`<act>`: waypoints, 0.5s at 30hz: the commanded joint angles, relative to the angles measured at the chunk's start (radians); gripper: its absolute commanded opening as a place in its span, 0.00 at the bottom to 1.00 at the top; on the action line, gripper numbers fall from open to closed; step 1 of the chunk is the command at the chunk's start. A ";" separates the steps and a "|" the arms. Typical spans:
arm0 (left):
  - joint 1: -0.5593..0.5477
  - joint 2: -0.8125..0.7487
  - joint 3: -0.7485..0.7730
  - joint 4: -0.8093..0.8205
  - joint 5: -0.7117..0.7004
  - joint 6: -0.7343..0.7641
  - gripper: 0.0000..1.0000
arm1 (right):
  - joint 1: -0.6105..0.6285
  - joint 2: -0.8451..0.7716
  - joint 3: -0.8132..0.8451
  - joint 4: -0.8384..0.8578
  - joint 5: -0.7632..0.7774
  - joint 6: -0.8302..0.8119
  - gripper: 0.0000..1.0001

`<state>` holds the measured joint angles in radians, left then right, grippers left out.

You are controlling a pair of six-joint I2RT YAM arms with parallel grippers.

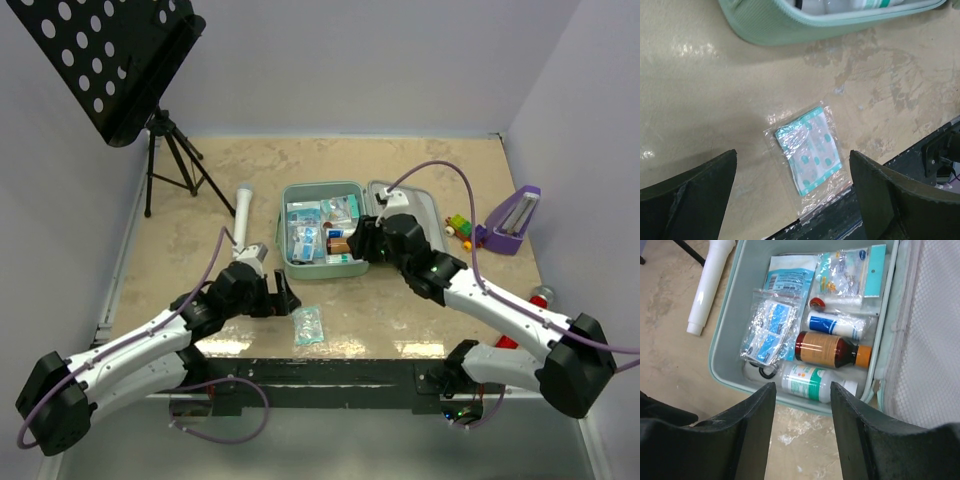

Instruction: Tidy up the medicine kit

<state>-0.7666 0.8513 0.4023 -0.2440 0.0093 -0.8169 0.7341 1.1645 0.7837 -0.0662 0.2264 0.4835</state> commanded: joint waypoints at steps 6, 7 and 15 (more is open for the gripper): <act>-0.019 -0.014 -0.053 0.023 0.009 -0.087 0.93 | -0.001 -0.133 -0.116 -0.104 0.115 0.248 0.54; -0.019 -0.032 -0.048 0.025 -0.005 -0.090 0.93 | 0.001 -0.155 -0.132 -0.093 0.117 0.279 0.54; -0.011 -0.034 0.064 0.110 -0.112 -0.079 1.00 | -0.012 -0.261 -0.208 0.098 -0.051 0.458 0.99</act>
<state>-0.7803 0.7818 0.3779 -0.2390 -0.0399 -0.8955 0.7296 0.9504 0.6022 -0.0956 0.2413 0.8017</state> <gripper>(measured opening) 0.996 0.864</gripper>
